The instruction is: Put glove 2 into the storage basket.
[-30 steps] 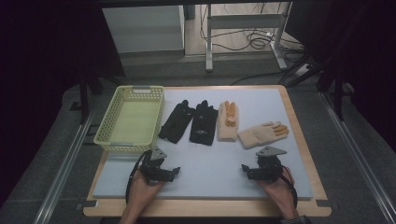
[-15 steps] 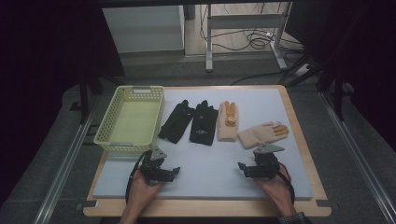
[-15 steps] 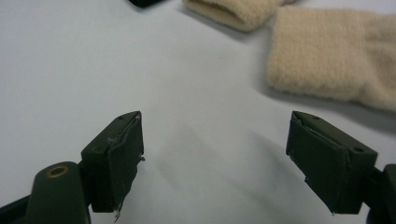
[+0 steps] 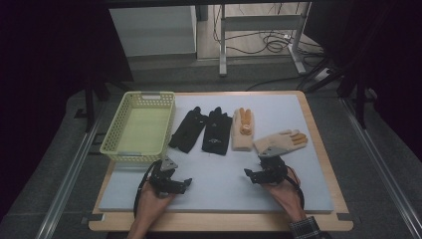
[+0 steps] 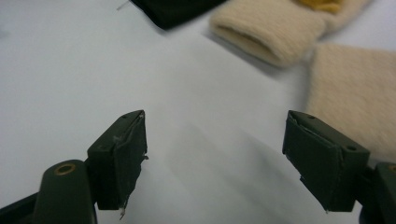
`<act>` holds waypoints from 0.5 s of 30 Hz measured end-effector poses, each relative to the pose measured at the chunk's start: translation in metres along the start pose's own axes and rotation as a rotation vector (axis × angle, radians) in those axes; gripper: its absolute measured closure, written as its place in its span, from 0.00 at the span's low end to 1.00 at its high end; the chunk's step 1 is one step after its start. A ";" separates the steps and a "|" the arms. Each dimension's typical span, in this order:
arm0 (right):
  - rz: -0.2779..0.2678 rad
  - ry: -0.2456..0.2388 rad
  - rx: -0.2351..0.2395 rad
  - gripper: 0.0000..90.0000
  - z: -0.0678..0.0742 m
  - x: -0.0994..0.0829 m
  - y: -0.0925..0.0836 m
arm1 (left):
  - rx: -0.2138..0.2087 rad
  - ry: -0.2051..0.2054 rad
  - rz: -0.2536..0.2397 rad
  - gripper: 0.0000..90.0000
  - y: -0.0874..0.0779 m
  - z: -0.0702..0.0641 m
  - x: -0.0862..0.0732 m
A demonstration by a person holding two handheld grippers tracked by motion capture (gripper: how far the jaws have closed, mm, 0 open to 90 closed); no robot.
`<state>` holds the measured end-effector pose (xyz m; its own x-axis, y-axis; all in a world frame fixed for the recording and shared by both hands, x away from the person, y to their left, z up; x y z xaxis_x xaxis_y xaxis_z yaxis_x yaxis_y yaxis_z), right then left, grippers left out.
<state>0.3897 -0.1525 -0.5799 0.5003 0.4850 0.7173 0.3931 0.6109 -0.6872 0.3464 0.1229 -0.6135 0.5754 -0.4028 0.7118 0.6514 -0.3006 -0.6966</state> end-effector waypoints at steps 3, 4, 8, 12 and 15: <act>-0.006 -0.008 0.014 0.26 0.004 0.007 0.006 | -0.001 0.000 0.000 0.12 0.000 0.000 0.000; -0.012 -0.014 0.018 0.27 0.006 0.012 0.010 | 0.000 0.000 0.000 0.12 0.000 0.000 0.000; -0.018 -0.040 0.032 0.32 0.009 0.024 0.016 | 0.000 0.000 0.000 0.12 0.000 0.000 0.000; -0.024 -0.064 0.067 0.36 0.012 0.035 0.023 | 0.000 0.000 0.000 0.12 0.000 0.000 0.000; -0.023 -0.073 0.072 0.36 0.014 0.043 0.030 | 0.000 0.000 0.000 0.12 0.000 0.000 0.000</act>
<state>0.4124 -0.1052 -0.5680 0.4332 0.5130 0.7411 0.3460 0.6646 -0.6623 0.3464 0.1230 -0.6135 0.5753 -0.4028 0.7119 0.6513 -0.3009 -0.6966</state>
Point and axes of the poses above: each handheld gripper's, and its own axes: y roughly forward along the jaws, x roughly out of its top, z roughly to its left, the point moved 9 cm from there along y, roughly forward along the jaws, and after that the axes turned 11 degrees about x, right-handed, at the moved point
